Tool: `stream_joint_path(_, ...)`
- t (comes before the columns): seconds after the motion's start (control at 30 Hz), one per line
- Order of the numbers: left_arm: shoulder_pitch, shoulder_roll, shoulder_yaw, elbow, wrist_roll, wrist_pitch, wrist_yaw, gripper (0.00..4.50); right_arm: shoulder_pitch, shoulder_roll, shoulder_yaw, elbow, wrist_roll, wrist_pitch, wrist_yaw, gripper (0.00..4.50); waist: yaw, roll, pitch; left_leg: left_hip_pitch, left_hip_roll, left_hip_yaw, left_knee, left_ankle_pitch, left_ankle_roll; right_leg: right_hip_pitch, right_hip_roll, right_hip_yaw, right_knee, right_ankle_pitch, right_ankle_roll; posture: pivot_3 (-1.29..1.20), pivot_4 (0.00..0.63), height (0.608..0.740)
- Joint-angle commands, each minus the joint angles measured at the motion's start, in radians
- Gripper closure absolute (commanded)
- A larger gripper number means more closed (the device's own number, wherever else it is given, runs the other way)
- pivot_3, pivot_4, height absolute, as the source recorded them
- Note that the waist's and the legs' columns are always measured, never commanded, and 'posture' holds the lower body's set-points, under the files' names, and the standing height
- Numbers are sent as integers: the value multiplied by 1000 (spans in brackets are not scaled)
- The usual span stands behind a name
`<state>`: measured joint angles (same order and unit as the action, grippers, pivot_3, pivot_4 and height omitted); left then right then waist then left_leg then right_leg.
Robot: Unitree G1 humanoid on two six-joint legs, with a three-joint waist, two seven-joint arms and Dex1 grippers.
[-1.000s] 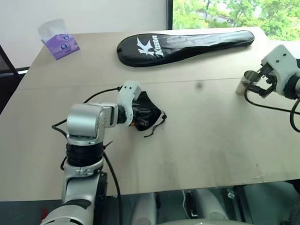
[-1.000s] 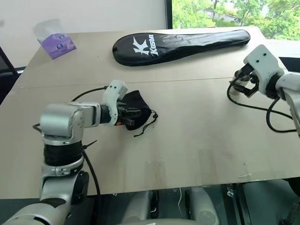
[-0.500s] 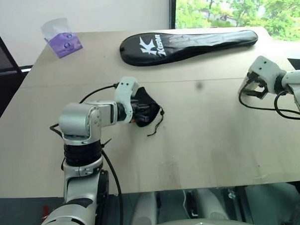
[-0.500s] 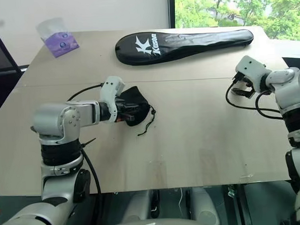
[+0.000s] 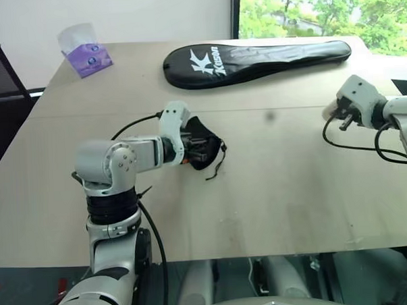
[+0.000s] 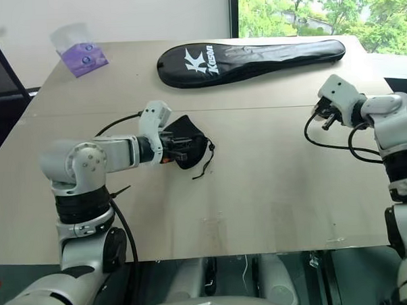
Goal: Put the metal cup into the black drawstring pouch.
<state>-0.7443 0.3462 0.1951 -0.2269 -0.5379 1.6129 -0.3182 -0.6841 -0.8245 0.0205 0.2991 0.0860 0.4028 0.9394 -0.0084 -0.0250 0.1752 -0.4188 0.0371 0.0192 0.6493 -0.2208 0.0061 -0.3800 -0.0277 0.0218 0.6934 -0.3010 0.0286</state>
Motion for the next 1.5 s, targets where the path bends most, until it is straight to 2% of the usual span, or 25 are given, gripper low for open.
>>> stream_joint_path(0.03,-42,-56,78,26,-46,2,32,4500,198,41,-181,-361,189,91,-13,4392,7,0,0,0,0,0,0,0,0,0,-1,-1,0,0,0,0,150,740)
stream_joint_path(0.1,-71,-103,138,85,-82,2,46,4500,352,131,-242,-614,306,199,-95,4392,8,0,0,0,0,-1,0,0,0,1,-1,-2,0,0,0,0,150,740)
stream_joint_path(0.2,-129,-133,178,200,-123,2,81,4500,528,287,-260,-899,436,294,-235,4392,-2,1,0,-1,0,-2,1,0,-1,0,0,-2,2,0,0,0,150,740)
stream_joint_path(0.3,-184,-144,204,318,-164,2,92,4500,640,404,-219,-1030,520,321,-317,4392,-9,1,0,1,-1,0,2,0,-1,1,-1,-3,2,0,1,0,150,740)
stream_joint_path(0.4,-223,-132,205,439,-168,2,69,4500,694,553,-149,-1060,590,299,-398,4392,-8,0,0,3,-1,1,2,0,0,1,1,-3,3,0,1,0,150,740)
stream_joint_path(0.5,-254,-110,186,526,-163,2,38,4500,699,664,-83,-1017,583,231,-430,4392,-8,1,0,3,0,-1,0,0,-1,1,7,-2,3,0,1,0,150,740)
stream_joint_path(0.63,-302,-88,143,591,-170,2,-10,4500,660,751,-17,-908,555,141,-429,4392,-8,0,0,2,0,1,0,0,0,0,6,-1,2,0,1,0,150,740)
stream_joint_path(0.9,-312,-50,56,594,-189,2,-75,4500,525,843,25,-556,471,-37,-399,4392,-9,0,0,2,0,1,0,0,-1,-1,7,-2,2,0,1,0,150,740)
stream_joint_path(1.2,-223,-32,46,515,-226,2,-46,4500,472,847,103,-262,329,-175,-345,4392,-10,0,0,2,0,1,-1,0,-1,-1,5,-1,2,0,1,0,150,740)
stream_joint_path(1.4,-139,-4,10,387,-279,2,-26,4500,406,798,218,-123,110,-320,-371,4392,-18,0,0,3,0,1,-1,0,-1,0,3,1,2,0,1,0,150,740)
stream_joint_path(1.5,-126,-3,14,340,-322,2,-18,4500,354,802,237,-44,56,-381,-382,4392,-21,0,0,3,0,0,-1,0,-1,0,1,0,3,0,1,0,150,740)
